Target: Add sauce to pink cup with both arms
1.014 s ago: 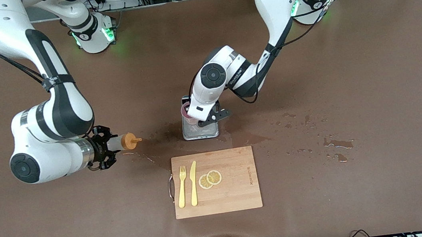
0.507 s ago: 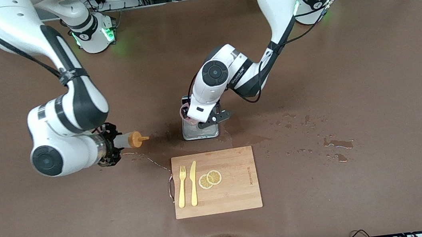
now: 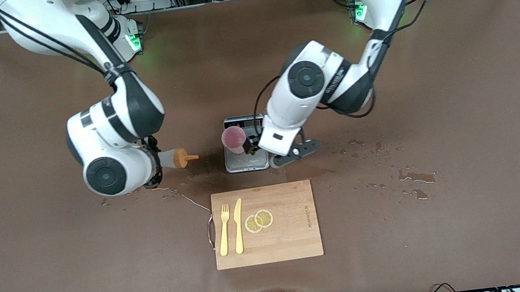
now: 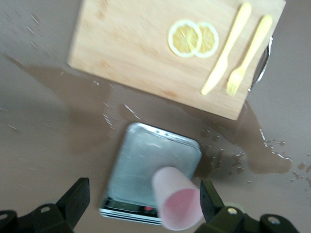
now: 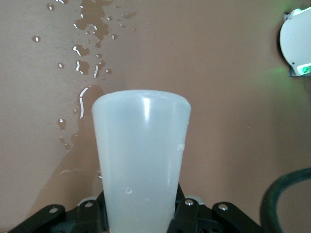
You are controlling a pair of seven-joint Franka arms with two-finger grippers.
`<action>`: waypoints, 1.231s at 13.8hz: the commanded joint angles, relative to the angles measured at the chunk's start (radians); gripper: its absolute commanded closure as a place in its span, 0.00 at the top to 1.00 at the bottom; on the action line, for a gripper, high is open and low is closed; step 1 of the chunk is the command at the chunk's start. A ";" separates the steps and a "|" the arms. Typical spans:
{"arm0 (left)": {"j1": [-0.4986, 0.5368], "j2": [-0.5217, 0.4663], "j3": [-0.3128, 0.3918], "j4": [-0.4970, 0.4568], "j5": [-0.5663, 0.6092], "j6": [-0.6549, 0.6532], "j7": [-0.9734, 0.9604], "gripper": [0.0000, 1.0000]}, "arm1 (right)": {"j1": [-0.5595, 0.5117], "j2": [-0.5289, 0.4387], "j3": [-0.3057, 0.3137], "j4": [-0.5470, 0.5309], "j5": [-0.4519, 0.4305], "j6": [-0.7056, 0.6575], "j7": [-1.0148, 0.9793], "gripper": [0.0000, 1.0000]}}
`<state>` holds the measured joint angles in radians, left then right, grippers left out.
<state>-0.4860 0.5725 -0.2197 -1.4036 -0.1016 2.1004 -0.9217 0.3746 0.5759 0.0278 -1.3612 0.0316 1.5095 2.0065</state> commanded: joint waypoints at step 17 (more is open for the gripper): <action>0.489 -0.315 -0.015 -0.161 0.183 -0.326 0.696 1.00 | 0.199 0.018 -0.008 -0.072 -0.245 -0.101 0.262 0.23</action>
<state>-0.0116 0.3211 -0.2175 -1.5075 0.0598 1.7869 -0.2440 0.5559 0.5974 0.0273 -1.4385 -0.1848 1.4169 2.2476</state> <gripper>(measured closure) 0.000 0.621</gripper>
